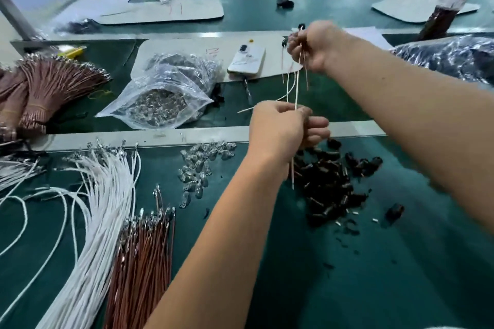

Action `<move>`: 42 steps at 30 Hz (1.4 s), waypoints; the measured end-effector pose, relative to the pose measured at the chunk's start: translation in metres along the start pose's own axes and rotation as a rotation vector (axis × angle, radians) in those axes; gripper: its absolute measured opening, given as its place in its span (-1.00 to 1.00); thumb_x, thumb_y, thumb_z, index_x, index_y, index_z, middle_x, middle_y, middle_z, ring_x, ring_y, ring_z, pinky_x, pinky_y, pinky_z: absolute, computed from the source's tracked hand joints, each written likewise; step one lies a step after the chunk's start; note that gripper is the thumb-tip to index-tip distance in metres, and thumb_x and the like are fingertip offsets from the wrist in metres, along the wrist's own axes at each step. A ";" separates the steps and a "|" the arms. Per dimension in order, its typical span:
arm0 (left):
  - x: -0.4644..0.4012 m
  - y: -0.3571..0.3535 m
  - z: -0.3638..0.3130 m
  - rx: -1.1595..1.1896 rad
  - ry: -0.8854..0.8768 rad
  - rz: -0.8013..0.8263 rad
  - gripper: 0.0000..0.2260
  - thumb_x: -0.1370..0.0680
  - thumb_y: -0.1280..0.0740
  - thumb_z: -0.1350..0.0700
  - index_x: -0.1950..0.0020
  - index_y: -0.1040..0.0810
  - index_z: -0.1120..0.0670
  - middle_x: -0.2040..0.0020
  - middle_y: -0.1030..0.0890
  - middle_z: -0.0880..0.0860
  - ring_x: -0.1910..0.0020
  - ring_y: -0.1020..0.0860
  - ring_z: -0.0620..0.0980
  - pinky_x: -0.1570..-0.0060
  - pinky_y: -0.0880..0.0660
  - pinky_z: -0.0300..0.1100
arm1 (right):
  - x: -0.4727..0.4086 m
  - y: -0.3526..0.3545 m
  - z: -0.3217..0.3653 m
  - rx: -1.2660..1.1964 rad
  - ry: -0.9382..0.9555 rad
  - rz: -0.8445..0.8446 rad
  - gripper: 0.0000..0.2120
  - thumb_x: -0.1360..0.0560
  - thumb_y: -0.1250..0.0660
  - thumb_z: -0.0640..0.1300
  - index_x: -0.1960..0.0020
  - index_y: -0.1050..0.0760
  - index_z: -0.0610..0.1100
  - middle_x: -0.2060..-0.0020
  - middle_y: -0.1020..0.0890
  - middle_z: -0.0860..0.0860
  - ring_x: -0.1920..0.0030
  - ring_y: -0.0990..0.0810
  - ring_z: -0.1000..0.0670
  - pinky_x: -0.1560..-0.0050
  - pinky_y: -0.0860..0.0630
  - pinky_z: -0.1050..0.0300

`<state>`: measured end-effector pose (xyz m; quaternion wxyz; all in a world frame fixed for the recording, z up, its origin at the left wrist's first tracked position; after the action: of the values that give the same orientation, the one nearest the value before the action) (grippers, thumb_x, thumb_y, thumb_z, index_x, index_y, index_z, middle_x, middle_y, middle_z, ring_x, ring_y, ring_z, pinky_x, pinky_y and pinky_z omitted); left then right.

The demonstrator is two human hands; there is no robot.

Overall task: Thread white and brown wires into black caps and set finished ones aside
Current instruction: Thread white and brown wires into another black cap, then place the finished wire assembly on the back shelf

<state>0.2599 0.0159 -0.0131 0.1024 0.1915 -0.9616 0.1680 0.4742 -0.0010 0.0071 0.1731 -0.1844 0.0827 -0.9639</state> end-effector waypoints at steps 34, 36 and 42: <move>0.058 0.057 0.018 -0.836 -0.332 -0.373 -0.95 -0.58 -0.40 0.13 0.02 -0.66 0.07 0.17 -0.66 0.05 0.10 -0.62 0.07 -0.03 -0.54 -0.07 | 0.227 0.022 -0.074 1.302 0.694 0.042 -0.94 -0.51 -0.48 -0.13 0.04 -0.72 -0.08 0.22 -0.69 0.04 0.17 -0.61 0.04 0.05 -0.51 0.17; 0.069 0.076 0.017 -0.706 -0.352 -0.472 -0.90 -0.64 -0.32 0.12 -0.01 -0.63 0.04 0.20 -0.63 -0.01 0.16 -0.59 0.04 0.02 -0.55 -0.04 | 0.238 0.010 -0.084 1.322 0.706 0.084 -0.92 -0.52 -0.46 -0.14 0.03 -0.72 -0.11 0.17 -0.72 0.01 0.14 -0.62 0.02 0.03 -0.52 0.14; 0.094 0.149 -0.003 -0.377 -0.395 -0.708 -0.73 -0.69 -0.20 0.10 0.15 -0.60 0.01 0.25 -0.63 0.10 0.27 -0.61 0.09 0.18 -0.59 0.02 | 0.267 -0.065 -0.137 1.419 0.594 0.329 -0.89 -0.54 -0.45 -0.09 0.06 -0.70 -0.12 0.15 -0.72 -0.08 0.05 -0.67 -0.11 -0.01 -0.58 0.07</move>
<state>0.1147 0.1152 -0.0280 0.0013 0.5153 -0.8516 -0.0956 0.1690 -0.0249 -0.0163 0.3606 0.2504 -0.4835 -0.7573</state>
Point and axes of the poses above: each hand's wrist, its own x-axis away from the middle knuckle, its own y-axis out of the back of the hand, z = x × y, the point moved 9 cm from there along -x, towards the middle knuckle
